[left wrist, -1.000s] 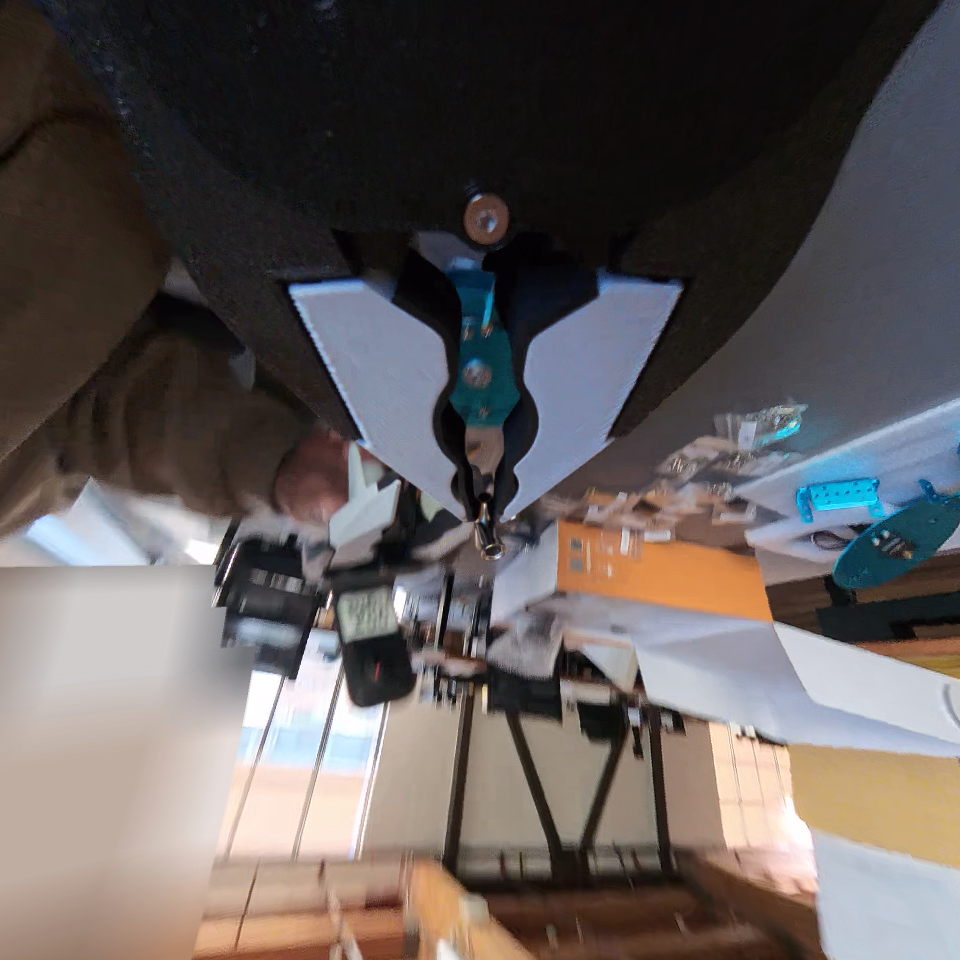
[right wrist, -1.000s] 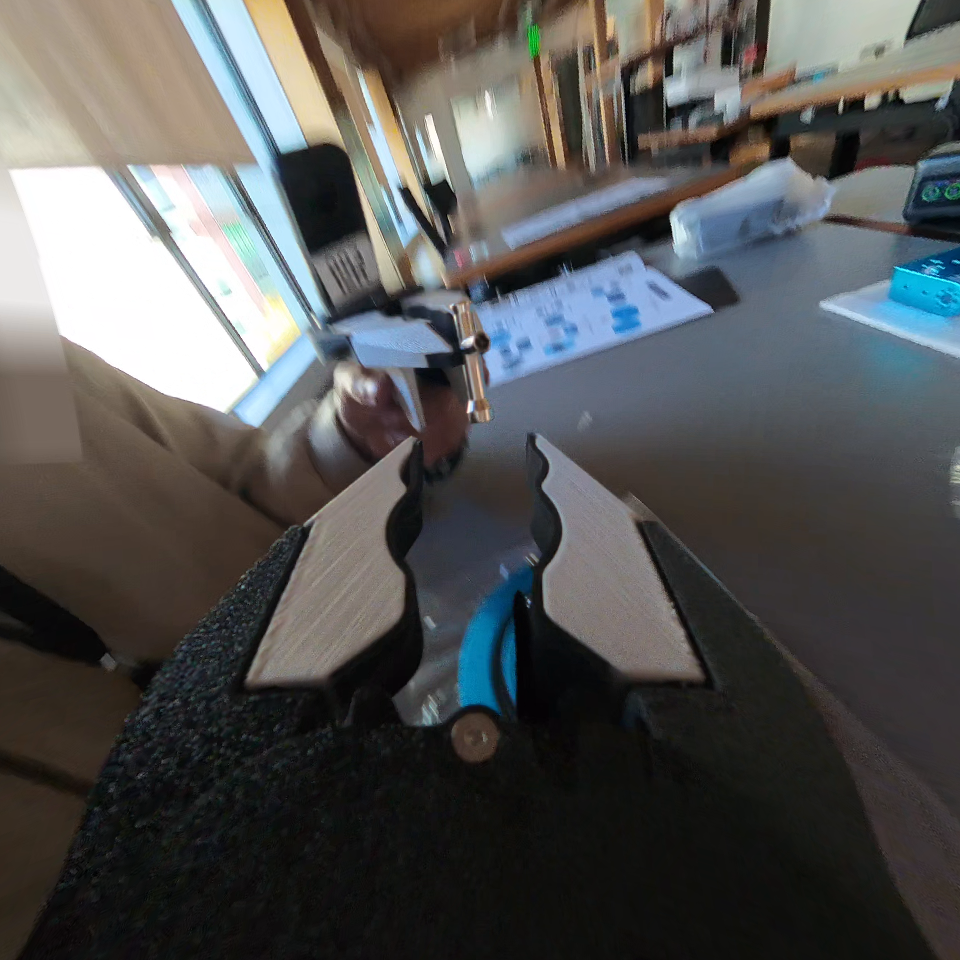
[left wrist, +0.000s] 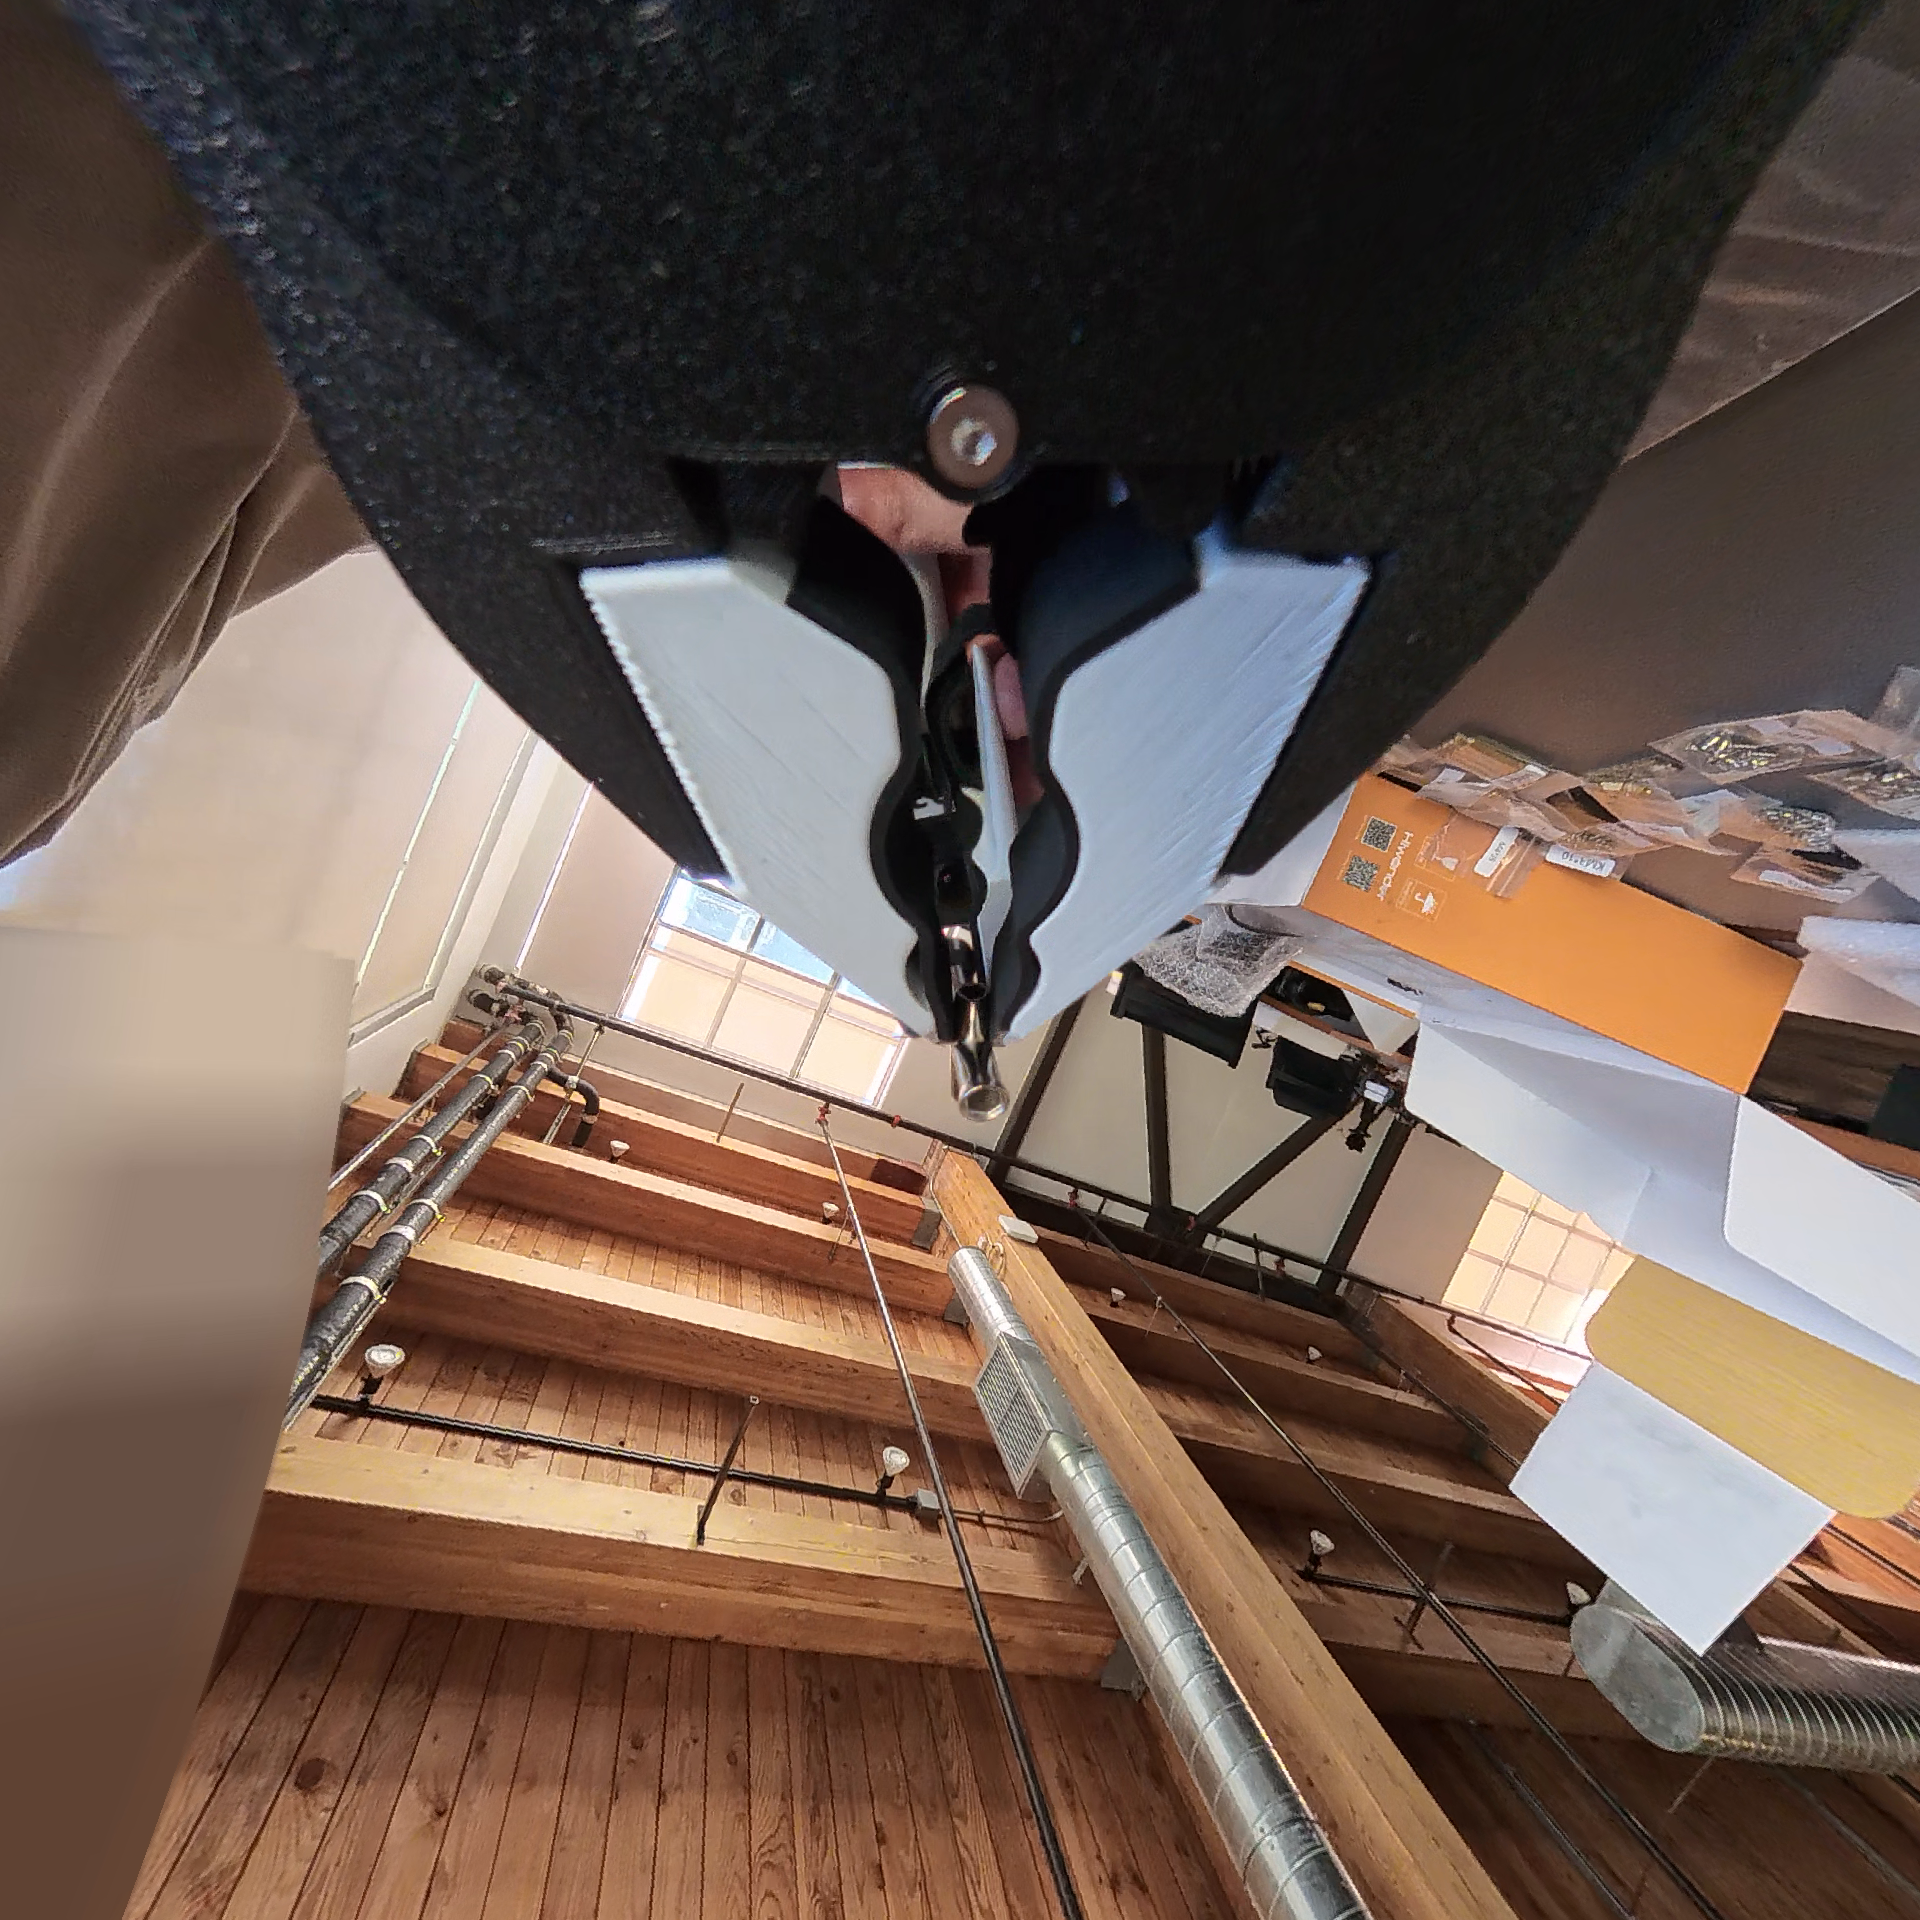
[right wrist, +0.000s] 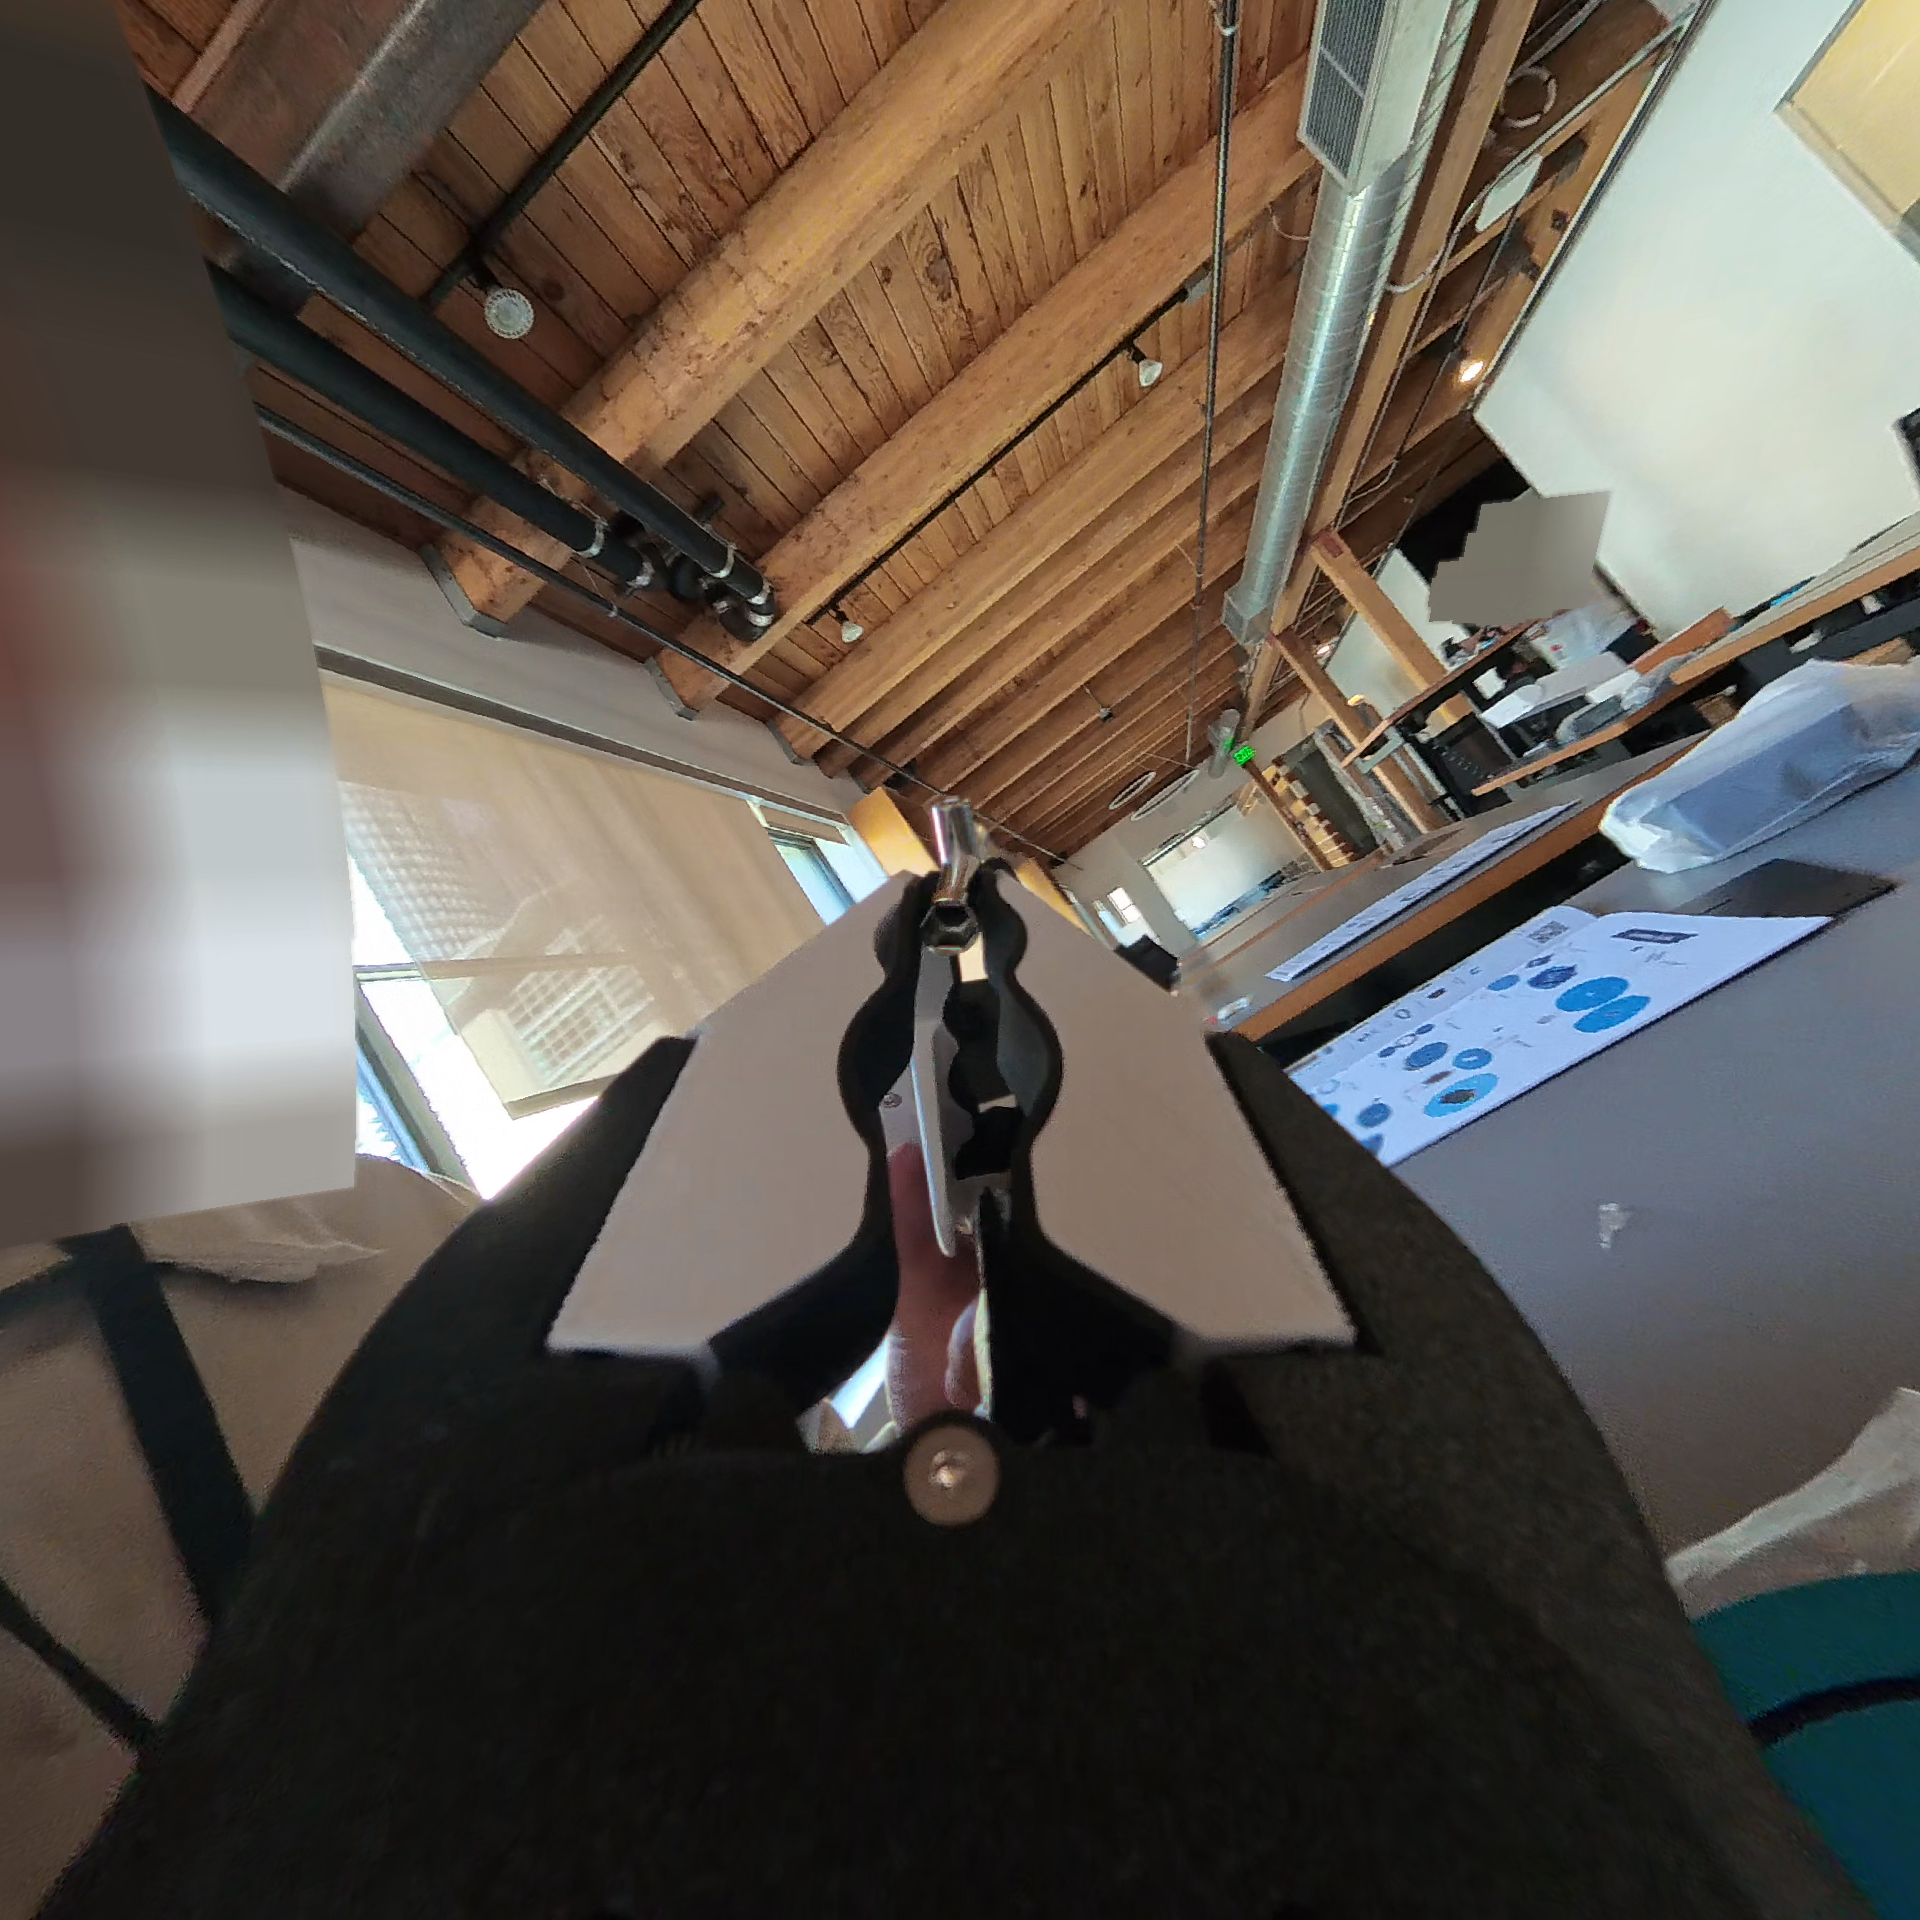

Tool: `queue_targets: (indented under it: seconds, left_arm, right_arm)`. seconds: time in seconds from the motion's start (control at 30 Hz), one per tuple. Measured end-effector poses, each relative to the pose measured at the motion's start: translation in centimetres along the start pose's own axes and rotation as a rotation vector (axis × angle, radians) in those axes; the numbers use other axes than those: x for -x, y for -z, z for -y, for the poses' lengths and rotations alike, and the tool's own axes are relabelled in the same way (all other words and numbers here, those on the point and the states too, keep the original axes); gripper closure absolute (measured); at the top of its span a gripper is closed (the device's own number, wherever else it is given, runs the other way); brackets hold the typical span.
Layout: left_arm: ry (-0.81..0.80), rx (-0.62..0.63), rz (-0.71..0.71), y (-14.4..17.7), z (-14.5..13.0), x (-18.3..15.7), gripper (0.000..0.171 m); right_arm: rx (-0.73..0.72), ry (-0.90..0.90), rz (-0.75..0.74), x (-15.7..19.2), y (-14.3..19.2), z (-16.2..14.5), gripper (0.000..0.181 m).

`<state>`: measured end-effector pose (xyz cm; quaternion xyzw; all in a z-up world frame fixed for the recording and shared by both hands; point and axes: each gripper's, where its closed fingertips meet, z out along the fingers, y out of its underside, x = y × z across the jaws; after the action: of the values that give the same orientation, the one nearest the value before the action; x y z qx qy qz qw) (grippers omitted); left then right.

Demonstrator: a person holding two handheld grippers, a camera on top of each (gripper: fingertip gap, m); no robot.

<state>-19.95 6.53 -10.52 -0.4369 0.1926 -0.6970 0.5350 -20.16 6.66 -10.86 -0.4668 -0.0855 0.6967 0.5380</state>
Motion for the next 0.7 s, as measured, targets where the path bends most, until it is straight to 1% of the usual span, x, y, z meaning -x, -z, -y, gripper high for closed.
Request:
queue_targets:
  seconds: [0.17, 0.23, 0.27, 0.3, 0.33, 0.37, 0.43, 0.47, 0.5, 0.53, 0.57, 0.63, 0.7]
  left_arm:
    - [-0.041, 0.043, 0.001, 0.3, -0.1, 0.1, 0.167]
    - [-0.063, 0.110, 0.014, 0.7, -0.5, 0.5, 0.167]
    - [-0.099, 0.149, 0.039, 1.1, -0.6, 0.9, 0.165]
    - [-0.158, 0.187, 0.079, 1.6, -0.7, 1.5, 0.160]
    - [-0.221, 0.237, 0.122, 2.3, -0.8, 2.2, 0.154]
    - [-0.277, 0.309, 0.146, 2.9, -1.4, 2.7, 0.153]
    - [-0.398, 0.497, 0.166, 4.4, -3.2, 3.5, 0.153]
    - [-0.481, 0.573, 0.198, 5.1, -3.7, 4.3, 0.153]
    - [-0.553, 0.637, 0.216, 5.7, -4.2, 4.7, 0.153]
    - [-0.589, 0.704, 0.211, 6.3, -4.9, 4.9, 0.154]
    - [-0.598, 0.749, 0.218, 6.6, -5.2, 5.0, 0.154]
    - [-0.585, 0.785, 0.223, 7.0, -5.6, 4.9, 0.154]
    - [-0.570, 0.770, 0.227, 7.1, -5.5, 4.6, 0.154]
  right_arm:
    - [0.036, 0.013, -0.017, 0.0, 0.0, -0.3, 0.173]
    - [0.121, 0.080, -0.055, -0.4, 0.1, -0.6, 0.173]
    - [0.177, 0.135, -0.081, -0.7, 0.3, -0.5, 0.174]
    - [0.241, 0.180, -0.103, -0.9, 0.6, -0.1, 0.173]
    - [0.337, 0.206, -0.128, -1.4, 1.0, 0.1, 0.173]
    - [0.477, 0.248, -0.178, -2.2, 1.7, -0.1, 0.173]
    - [0.797, 0.443, -0.297, -4.5, 3.5, -0.7, 0.172]
    - [0.989, 0.468, -0.330, -5.4, 4.7, -1.4, 0.172]
    - [1.146, 0.496, -0.340, -5.9, 5.5, -1.8, 0.172]
    - [1.270, 0.544, -0.318, -6.0, 5.8, -2.3, 0.172]
    - [1.402, 0.549, -0.293, -6.1, 6.2, -3.0, 0.172]
    - [1.610, 0.606, -0.321, -7.5, 6.9, -3.7, 0.172]
    - [1.753, 0.590, -0.292, -7.8, 7.4, -4.9, 0.172]
